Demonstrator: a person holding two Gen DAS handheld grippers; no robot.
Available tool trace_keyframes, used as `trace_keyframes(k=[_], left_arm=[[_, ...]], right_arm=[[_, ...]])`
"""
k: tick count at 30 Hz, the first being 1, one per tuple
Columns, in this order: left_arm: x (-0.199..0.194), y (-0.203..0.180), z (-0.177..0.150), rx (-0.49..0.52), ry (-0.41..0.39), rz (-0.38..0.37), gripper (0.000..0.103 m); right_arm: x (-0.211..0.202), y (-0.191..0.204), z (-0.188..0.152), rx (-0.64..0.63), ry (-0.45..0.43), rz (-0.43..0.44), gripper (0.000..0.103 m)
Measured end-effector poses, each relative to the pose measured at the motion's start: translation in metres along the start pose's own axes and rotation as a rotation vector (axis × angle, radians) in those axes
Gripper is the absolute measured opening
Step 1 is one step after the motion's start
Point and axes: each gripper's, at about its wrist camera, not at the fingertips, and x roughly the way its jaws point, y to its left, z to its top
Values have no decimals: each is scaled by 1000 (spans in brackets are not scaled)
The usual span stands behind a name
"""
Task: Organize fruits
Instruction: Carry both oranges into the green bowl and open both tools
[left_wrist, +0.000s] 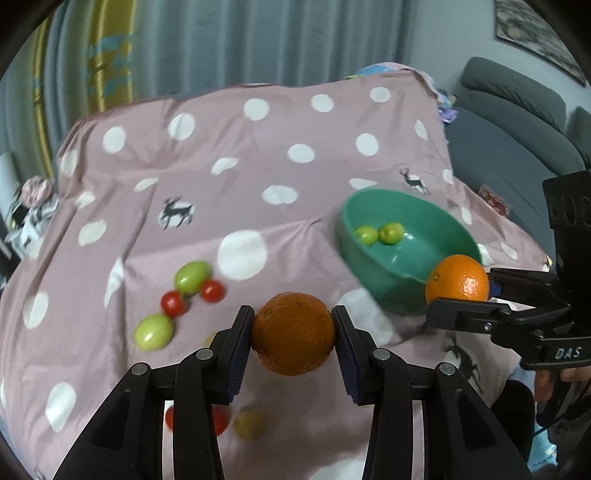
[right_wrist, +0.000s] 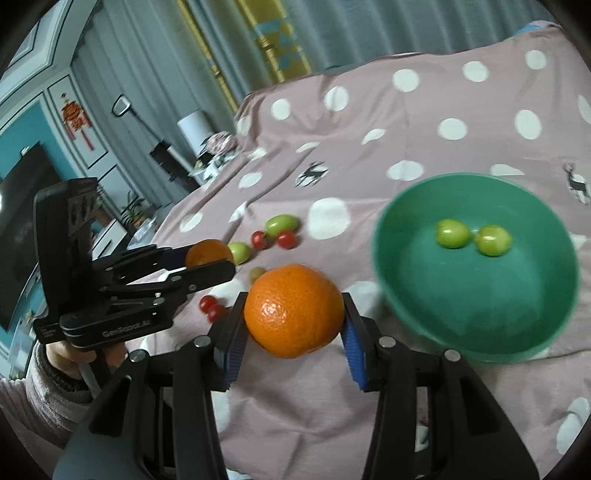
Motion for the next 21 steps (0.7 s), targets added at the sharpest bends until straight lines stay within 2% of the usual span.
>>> trace_keyframes(k=[11,17,21], left_arm=[[29,-51,35,115,-23,-87,43],[56,-79,53,162,-12,-149,43],[73,-93,55,195,14,-163,43]], right_arm=[[-35,-51,-6,83,-96,-149,47],[-38,-70,-11,104,-98,-198,47],[-34,-78,-14,112,-92,-208,47]])
